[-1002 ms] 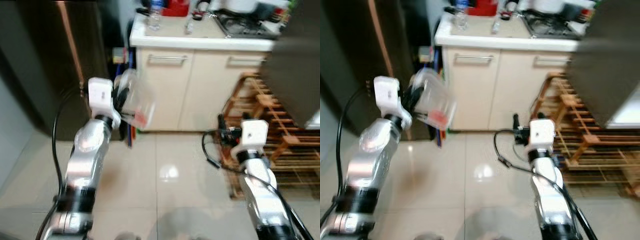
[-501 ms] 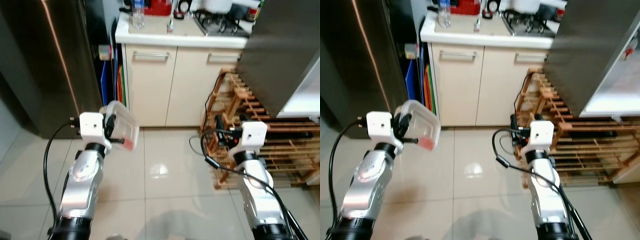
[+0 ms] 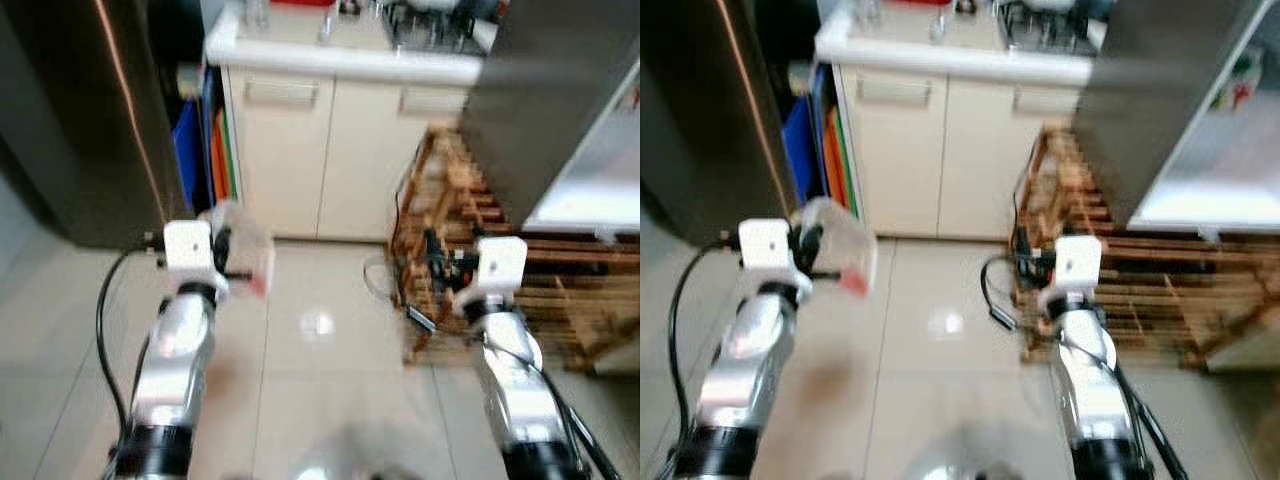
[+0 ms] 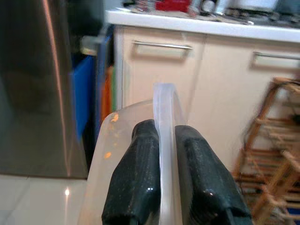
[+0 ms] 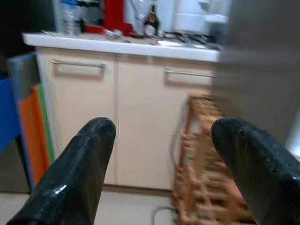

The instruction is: Restocking fridge

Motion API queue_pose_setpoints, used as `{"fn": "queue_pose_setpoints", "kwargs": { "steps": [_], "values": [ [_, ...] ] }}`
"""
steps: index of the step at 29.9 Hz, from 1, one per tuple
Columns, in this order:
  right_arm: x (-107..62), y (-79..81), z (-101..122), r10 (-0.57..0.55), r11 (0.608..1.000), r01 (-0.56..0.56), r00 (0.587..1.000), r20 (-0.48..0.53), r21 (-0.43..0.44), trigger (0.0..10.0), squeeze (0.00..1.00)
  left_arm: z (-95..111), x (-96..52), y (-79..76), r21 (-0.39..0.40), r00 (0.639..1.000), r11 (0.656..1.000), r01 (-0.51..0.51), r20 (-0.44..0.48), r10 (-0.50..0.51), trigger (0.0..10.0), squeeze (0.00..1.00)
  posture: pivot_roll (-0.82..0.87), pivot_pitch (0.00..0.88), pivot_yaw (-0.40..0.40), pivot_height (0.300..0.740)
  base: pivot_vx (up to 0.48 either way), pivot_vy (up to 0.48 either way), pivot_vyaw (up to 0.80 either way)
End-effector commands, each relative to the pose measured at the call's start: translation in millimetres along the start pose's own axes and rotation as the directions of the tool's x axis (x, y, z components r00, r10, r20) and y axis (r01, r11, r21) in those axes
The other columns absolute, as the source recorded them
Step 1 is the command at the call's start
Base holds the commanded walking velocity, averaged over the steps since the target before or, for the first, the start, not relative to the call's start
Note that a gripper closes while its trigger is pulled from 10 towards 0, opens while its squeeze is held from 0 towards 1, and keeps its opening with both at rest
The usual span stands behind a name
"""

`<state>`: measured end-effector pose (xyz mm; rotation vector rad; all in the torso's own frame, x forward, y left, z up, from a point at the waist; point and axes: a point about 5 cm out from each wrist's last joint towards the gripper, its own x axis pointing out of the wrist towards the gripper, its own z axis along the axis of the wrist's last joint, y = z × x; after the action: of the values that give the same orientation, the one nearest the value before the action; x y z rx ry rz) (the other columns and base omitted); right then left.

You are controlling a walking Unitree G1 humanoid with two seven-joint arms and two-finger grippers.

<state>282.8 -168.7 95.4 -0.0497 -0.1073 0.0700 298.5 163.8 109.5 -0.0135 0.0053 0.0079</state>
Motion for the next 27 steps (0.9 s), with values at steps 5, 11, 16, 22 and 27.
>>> {"fn": "queue_pose_setpoints", "kwargs": {
  "steps": [5,11,16,22,27],
  "values": [
    [-0.7,-4.5,1.7,-0.013,1.000,0.013,1.000,0.007,-0.006,10.0,0.00,9.7,9.1,-12.0,0.006,0.999,0.999,0.042,0.033,-0.042,10.0,0.00,-0.01,0.000,-0.025,0.740,0.000,-0.478,0.00],
    [-0.6,-6.3,1.8,-0.016,1.000,0.016,1.000,0.007,-0.013,10.0,0.00,14.9,16.6,-12.7,0.024,0.998,0.999,0.049,0.048,-0.050,10.0,0.00,-0.02,0.000,-0.021,0.740,0.000,-0.471,0.00],
    [-0.6,-6.1,1.5,-0.014,1.000,0.014,1.000,0.008,-0.018,10.0,0.00,16.9,22.4,-11.8,0.021,0.998,0.999,0.036,0.047,-0.037,10.0,0.00,-0.03,0.000,-0.018,0.740,0.000,-0.466,0.00],
    [-0.2,-3.3,1.6,-0.009,1.000,0.009,1.000,0.013,-0.017,10.0,0.00,21.6,31.0,-15.1,0.022,0.998,0.999,0.032,0.057,-0.033,10.0,0.00,-0.02,0.000,-0.017,0.740,0.000,-0.461,0.00],
    [-1.2,-3.2,1.7,-0.005,1.000,0.006,1.000,0.015,-0.020,10.0,0.00,25.8,36.0,-16.5,0.019,0.997,1.000,0.023,0.069,-0.025,10.0,0.00,-0.03,0.000,-0.019,0.740,0.000,-0.458,0.00]
  ]
}}
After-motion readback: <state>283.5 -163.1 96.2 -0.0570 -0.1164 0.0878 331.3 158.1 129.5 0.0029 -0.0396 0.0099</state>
